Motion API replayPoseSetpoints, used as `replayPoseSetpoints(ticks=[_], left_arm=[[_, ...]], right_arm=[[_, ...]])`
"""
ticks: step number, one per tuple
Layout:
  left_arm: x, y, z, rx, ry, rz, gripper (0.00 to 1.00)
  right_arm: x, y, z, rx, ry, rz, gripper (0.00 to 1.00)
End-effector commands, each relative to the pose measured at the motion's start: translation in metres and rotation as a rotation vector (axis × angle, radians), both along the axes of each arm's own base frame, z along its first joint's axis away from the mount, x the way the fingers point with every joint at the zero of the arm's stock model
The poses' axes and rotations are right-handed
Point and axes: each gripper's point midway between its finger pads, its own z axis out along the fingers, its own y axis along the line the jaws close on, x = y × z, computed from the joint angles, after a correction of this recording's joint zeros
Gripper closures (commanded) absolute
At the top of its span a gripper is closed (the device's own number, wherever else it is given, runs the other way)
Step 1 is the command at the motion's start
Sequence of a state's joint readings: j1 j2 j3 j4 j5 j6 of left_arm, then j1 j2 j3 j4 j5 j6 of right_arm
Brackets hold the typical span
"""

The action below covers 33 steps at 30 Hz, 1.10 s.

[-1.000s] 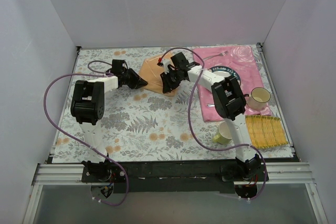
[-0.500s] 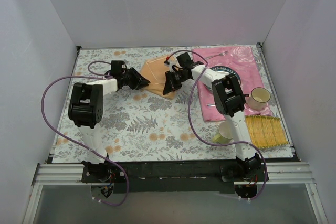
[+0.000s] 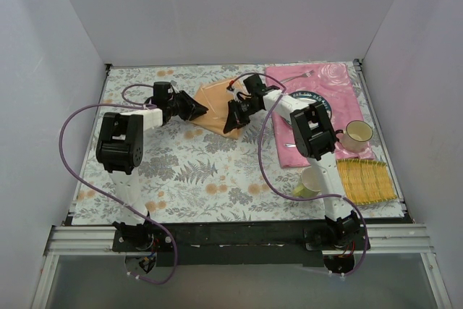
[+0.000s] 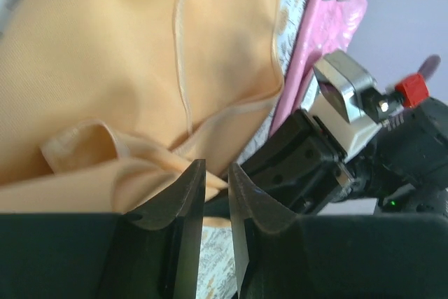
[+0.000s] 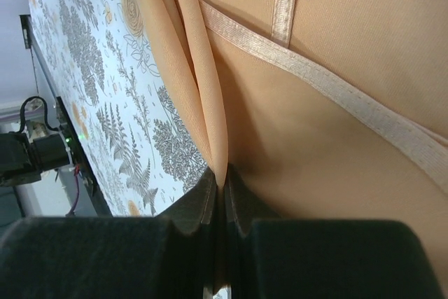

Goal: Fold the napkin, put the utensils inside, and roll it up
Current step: Roll the napkin with the utensil

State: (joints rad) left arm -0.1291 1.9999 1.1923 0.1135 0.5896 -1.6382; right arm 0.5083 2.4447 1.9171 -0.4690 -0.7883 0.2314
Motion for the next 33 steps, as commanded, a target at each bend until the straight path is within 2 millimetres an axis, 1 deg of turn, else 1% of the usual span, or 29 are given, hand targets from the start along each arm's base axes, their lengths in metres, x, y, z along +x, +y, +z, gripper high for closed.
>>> replayPoseSetpoints(ticks=[1, 2, 3, 5, 6, 8, 10, 11, 14, 15, 17, 18, 20, 21, 24, 28, 32, 33], left_arm=[[0.02, 0.013, -0.005, 0.033, -0.033, 0.03, 0.82], [0.023, 0.015, -0.009, 0.043, -0.037, 0.032, 0.82], [0.026, 0.018, -0.019, 0.055, -0.021, 0.039, 0.82], [0.029, 0.02, -0.027, 0.061, -0.008, 0.033, 0.82], [0.031, 0.02, -0.035, 0.068, 0.002, 0.034, 0.82], [0.033, 0.026, -0.043, 0.092, 0.008, 0.047, 0.82], [0.032, 0.029, -0.048, 0.099, 0.004, 0.051, 0.82], [0.034, 0.032, -0.049, 0.11, 0.003, 0.059, 0.82], [0.034, 0.037, -0.056, 0.146, 0.014, 0.06, 0.83], [0.033, 0.038, -0.057, 0.15, 0.016, 0.056, 0.83], [0.03, 0.039, -0.063, 0.161, 0.029, 0.057, 0.84], [0.028, 0.04, -0.066, 0.169, 0.04, 0.06, 0.85], [0.024, 0.042, -0.071, 0.178, 0.05, 0.062, 0.85], [0.023, 0.042, -0.073, 0.178, 0.054, 0.062, 0.86], [0.021, 0.043, -0.074, 0.177, 0.055, 0.064, 0.86], [0.02, 0.044, -0.073, 0.174, 0.052, 0.06, 0.87], [0.018, 0.045, -0.075, 0.178, 0.054, 0.055, 0.87], [0.016, 0.045, -0.076, 0.18, 0.056, 0.053, 0.87]], right_arm=[[-0.023, 0.0, -0.01, -0.003, 0.099, 0.033, 0.91], [-0.023, 0.0, -0.011, -0.001, 0.101, 0.034, 0.91], [-0.024, 0.0, -0.011, -0.001, 0.098, 0.037, 0.91], [-0.023, 0.0, -0.012, 0.0, 0.093, 0.04, 0.91], [-0.023, -0.001, -0.013, -0.004, 0.089, 0.04, 0.91], [-0.02, -0.004, -0.013, -0.006, 0.084, 0.038, 0.91], [-0.015, -0.005, -0.014, -0.016, 0.054, 0.046, 0.88], [-0.016, -0.008, -0.015, -0.03, 0.058, 0.052, 0.87], [-0.009, -0.012, -0.014, -0.057, -0.001, 0.078, 0.75], [-0.01, -0.014, -0.012, -0.073, -0.008, 0.084, 0.68], [-0.007, -0.017, -0.008, -0.088, -0.051, 0.093, 0.58], [-0.005, -0.018, 0.002, -0.081, -0.078, 0.096, 0.51], [-0.006, -0.02, 0.007, -0.093, -0.105, 0.099, 0.44], [-0.006, -0.021, 0.017, -0.083, -0.129, 0.101, 0.41], [-0.01, -0.028, 0.024, -0.108, -0.152, 0.092, 0.37], [-0.016, -0.039, 0.022, -0.138, -0.201, 0.106, 0.36], [-0.006, -0.044, 0.021, -0.172, -0.266, 0.077, 0.38], [-0.002, -0.045, 0.019, -0.187, -0.274, 0.07, 0.4]])
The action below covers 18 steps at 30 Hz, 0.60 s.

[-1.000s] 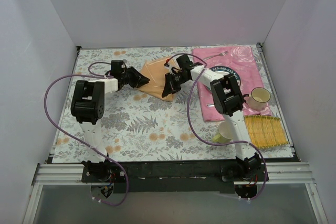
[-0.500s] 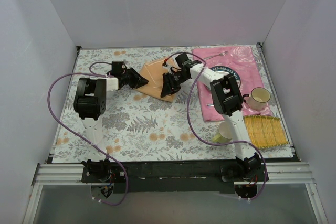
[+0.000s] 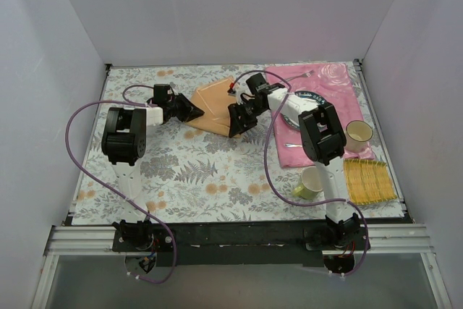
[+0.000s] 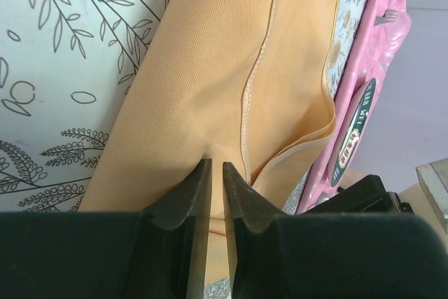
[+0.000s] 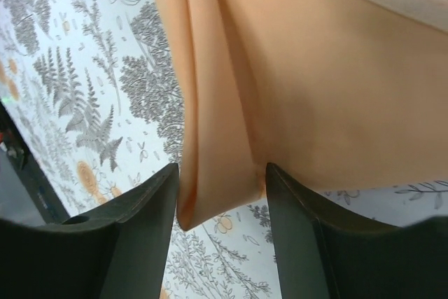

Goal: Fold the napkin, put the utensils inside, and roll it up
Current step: Roll the napkin with the utensil

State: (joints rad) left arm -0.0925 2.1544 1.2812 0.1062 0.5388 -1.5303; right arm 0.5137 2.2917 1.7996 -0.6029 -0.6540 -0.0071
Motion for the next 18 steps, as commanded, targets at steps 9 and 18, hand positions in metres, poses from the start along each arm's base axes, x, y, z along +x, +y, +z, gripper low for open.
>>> replayPoseSetpoints(ticks=[9, 18], left_arm=[[-0.012, 0.025, -0.025, 0.082, 0.053, 0.034, 0.88], [-0.011, 0.032, -0.026, 0.086, 0.052, 0.041, 0.89]], right_arm=[[0.044, -0.006, -0.009, -0.032, -0.105, -0.066, 0.73], [0.038, -0.031, -0.045, -0.118, -0.014, -0.138, 0.88]])
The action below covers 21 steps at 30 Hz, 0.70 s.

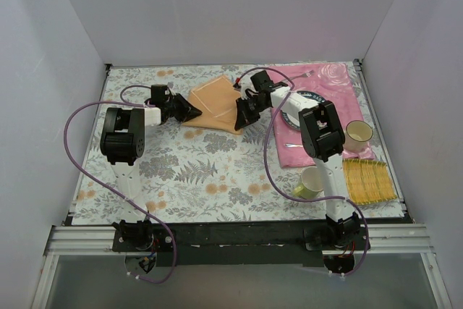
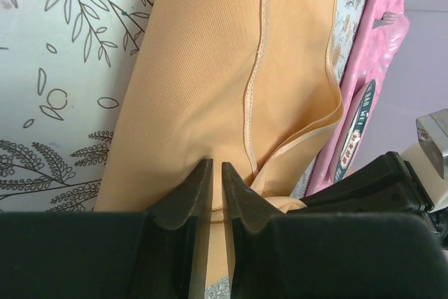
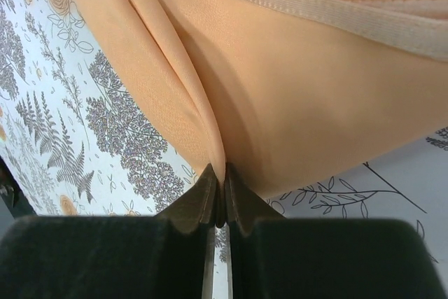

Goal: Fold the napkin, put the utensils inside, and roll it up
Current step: Roll the napkin with the utensil

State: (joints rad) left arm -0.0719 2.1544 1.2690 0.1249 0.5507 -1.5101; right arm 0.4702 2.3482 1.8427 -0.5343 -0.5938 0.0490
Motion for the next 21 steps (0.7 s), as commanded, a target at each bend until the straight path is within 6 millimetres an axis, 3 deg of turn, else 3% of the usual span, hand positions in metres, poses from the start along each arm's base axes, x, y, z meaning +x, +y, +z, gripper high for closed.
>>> replayPoseSetpoints(ticks=[1, 5, 8, 9, 10, 11, 12, 13, 14, 15, 19, 21], left_arm=[[-0.011, 0.022, -0.024, 0.08, 0.068, 0.041, 0.89], [-0.012, 0.022, -0.025, 0.074, 0.071, 0.041, 0.89], [-0.012, 0.021, -0.024, 0.075, 0.069, 0.038, 0.89], [-0.012, 0.022, -0.024, 0.077, 0.069, 0.038, 0.89], [-0.012, 0.022, -0.024, 0.077, 0.072, 0.04, 0.89], [-0.013, 0.021, -0.024, 0.074, 0.072, 0.037, 0.89], [-0.012, 0.021, -0.025, 0.075, 0.072, 0.038, 0.89], [-0.012, 0.021, -0.025, 0.074, 0.072, 0.037, 0.89], [-0.013, 0.021, -0.025, 0.076, 0.075, 0.037, 0.89], [-0.012, 0.022, -0.024, 0.077, 0.072, 0.038, 0.89], [-0.012, 0.022, -0.025, 0.078, 0.078, 0.038, 0.89], [-0.012, 0.022, -0.025, 0.08, 0.075, 0.039, 0.9]], right_arm=[[-0.002, -0.021, -0.03, -0.102, 0.027, -0.027, 0.86], [0.009, -0.022, -0.01, -0.121, -0.042, -0.029, 0.56], [0.023, -0.021, 0.019, -0.161, -0.165, -0.026, 0.45], [0.03, -0.024, 0.026, -0.193, -0.224, -0.039, 0.44], [0.024, -0.022, 0.025, -0.22, -0.26, -0.02, 0.43], [0.025, -0.02, 0.046, -0.222, -0.347, -0.017, 0.4], [0.035, -0.019, 0.056, -0.247, -0.452, -0.033, 0.38], [0.033, -0.008, 0.065, -0.256, -0.54, -0.002, 0.37], [0.024, -0.012, 0.069, -0.28, -0.584, 0.0, 0.32], [0.032, -0.012, 0.079, -0.299, -0.661, -0.03, 0.3], [0.031, -0.012, 0.089, -0.324, -0.711, -0.052, 0.27], [0.025, 0.0, 0.091, -0.263, -0.703, -0.016, 0.27]])
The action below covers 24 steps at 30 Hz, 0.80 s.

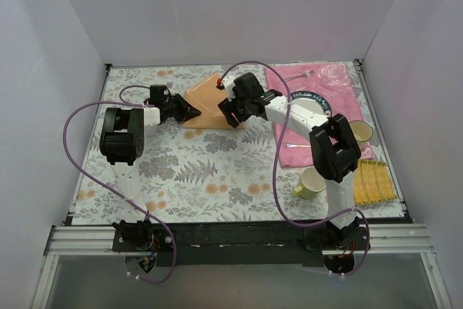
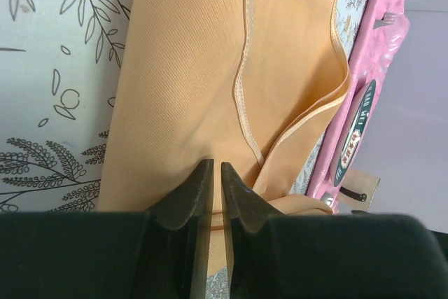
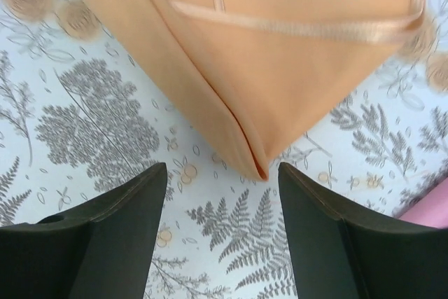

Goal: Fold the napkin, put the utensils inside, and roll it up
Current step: Roll the napkin with the utensil

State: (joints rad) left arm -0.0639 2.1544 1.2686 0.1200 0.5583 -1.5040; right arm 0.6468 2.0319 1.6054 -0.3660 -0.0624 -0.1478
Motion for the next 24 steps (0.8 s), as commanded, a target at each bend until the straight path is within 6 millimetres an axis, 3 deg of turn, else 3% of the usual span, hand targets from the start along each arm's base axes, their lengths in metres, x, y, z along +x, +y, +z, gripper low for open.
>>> replayPoseSetpoints(ticks=[1, 2, 3, 4, 5, 6, 7, 8, 12, 20, 24], left_arm=[[-0.012, 0.019, -0.025, 0.082, 0.073, 0.04, 0.9], [-0.012, 0.019, -0.025, 0.084, 0.07, 0.035, 0.9], [-0.012, 0.019, -0.025, 0.087, 0.069, 0.037, 0.89], [-0.012, 0.019, -0.024, 0.087, 0.067, 0.037, 0.9], [-0.012, 0.02, -0.024, 0.09, 0.067, 0.036, 0.9], [-0.011, 0.02, -0.023, 0.094, 0.064, 0.036, 0.9], [-0.011, 0.02, -0.023, 0.094, 0.063, 0.036, 0.9], [-0.012, 0.02, -0.023, 0.094, 0.065, 0.034, 0.9], [-0.01, 0.02, -0.021, 0.093, 0.06, 0.03, 0.9], [-0.009, 0.019, -0.022, 0.093, 0.062, 0.026, 0.9], [-0.008, 0.019, -0.02, 0.093, 0.058, 0.024, 0.9]], right_arm=[[0.023, 0.008, 0.031, 0.061, -0.142, 0.012, 0.28], [0.023, 0.013, 0.024, 0.07, -0.118, 0.019, 0.29], [0.03, 0.02, 0.033, 0.104, -0.11, 0.004, 0.3], [0.032, 0.021, 0.029, 0.106, -0.082, -0.006, 0.3], [0.035, 0.025, 0.016, 0.107, -0.047, -0.005, 0.32], [0.039, 0.034, 0.026, 0.151, -0.037, 0.014, 0.33], [0.041, 0.037, 0.023, 0.158, -0.018, 0.022, 0.34], [0.038, 0.039, 0.008, 0.143, 0.023, 0.033, 0.36], [0.03, 0.049, 0.001, 0.177, 0.066, 0.099, 0.35], [0.023, 0.038, -0.011, 0.183, 0.089, 0.126, 0.34], [0.023, 0.029, -0.028, 0.162, 0.121, 0.102, 0.35]])
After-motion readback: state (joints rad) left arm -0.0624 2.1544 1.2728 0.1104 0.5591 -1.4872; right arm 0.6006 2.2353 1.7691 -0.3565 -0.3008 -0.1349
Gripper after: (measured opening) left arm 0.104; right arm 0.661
